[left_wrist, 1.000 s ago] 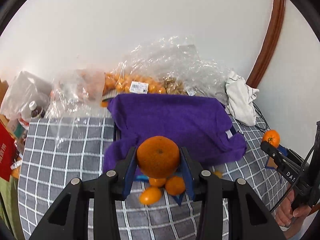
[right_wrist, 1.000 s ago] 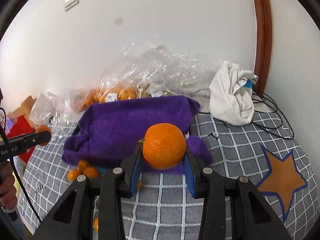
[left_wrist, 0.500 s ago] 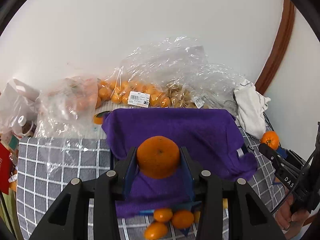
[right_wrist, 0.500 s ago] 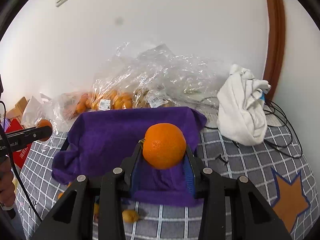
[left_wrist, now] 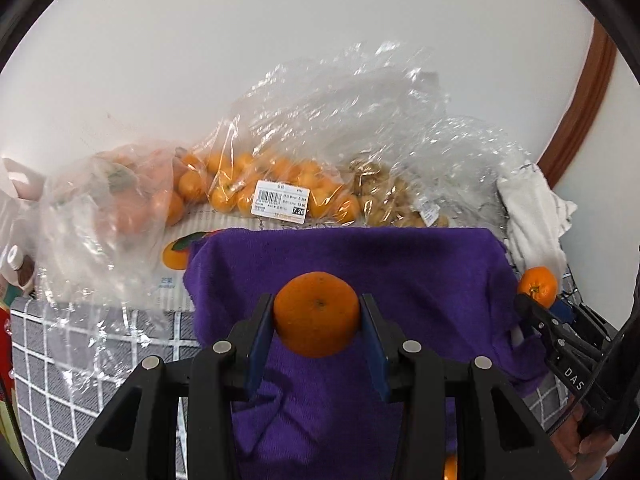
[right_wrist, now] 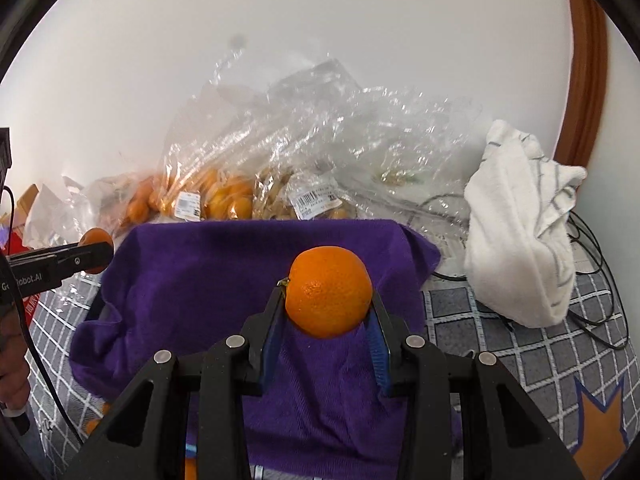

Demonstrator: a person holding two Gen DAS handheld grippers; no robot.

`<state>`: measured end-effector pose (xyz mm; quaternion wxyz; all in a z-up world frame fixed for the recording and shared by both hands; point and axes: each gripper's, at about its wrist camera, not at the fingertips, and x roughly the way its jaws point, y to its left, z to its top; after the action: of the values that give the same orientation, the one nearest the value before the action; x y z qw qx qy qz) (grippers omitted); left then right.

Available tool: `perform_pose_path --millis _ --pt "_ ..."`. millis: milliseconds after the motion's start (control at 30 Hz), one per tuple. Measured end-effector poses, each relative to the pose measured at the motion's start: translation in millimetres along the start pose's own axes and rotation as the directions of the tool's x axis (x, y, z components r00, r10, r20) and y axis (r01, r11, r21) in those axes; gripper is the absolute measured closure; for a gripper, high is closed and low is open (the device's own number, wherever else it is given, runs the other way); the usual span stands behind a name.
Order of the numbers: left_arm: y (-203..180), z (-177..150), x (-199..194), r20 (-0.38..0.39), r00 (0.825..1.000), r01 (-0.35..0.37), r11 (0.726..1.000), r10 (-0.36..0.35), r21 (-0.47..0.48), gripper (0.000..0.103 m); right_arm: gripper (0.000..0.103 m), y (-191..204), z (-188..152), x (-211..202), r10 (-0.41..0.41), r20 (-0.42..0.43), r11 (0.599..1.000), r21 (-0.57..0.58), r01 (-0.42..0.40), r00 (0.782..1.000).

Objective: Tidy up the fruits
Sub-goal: 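Carry both held oranges up and over onto the purple towel, then open both grippers to set the oranges on the towel, then withdraw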

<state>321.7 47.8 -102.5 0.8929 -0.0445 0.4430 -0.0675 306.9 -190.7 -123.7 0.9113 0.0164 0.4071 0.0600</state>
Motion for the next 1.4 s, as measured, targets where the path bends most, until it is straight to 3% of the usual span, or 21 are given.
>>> perform_pose_path --millis 367,900,967,1067,1200,1400 --pt "4 -12 49 -0.094 0.996 0.010 1.000 -0.009 0.008 0.063 0.065 -2 -13 44 -0.015 -0.088 1.000 -0.017 0.013 0.996" --pt "-1 -19 66 -0.149 0.989 0.009 1.000 -0.005 0.025 0.063 0.062 -1 -21 55 0.002 -0.112 1.000 -0.026 -0.005 0.994" --pt "-3 -19 67 -0.150 0.989 0.002 1.000 0.003 0.031 0.063 0.054 0 -21 53 0.015 -0.110 1.000 -0.023 -0.017 0.994" --pt "-7 -19 68 -0.161 0.986 -0.023 0.999 0.030 0.045 0.054 0.047 4 -21 44 0.017 -0.088 0.999 -0.036 -0.020 0.996" --pt "-7 -14 57 -0.144 0.989 -0.030 0.999 0.034 0.032 0.042 0.046 11 -17 19 -0.044 -0.042 0.997 -0.069 0.041 0.998" --pt "-10 -8 9 -0.039 0.999 -0.037 0.999 0.038 0.022 0.041 0.046 5 -25 -43 -0.113 0.014 0.992 -0.052 0.113 0.994"
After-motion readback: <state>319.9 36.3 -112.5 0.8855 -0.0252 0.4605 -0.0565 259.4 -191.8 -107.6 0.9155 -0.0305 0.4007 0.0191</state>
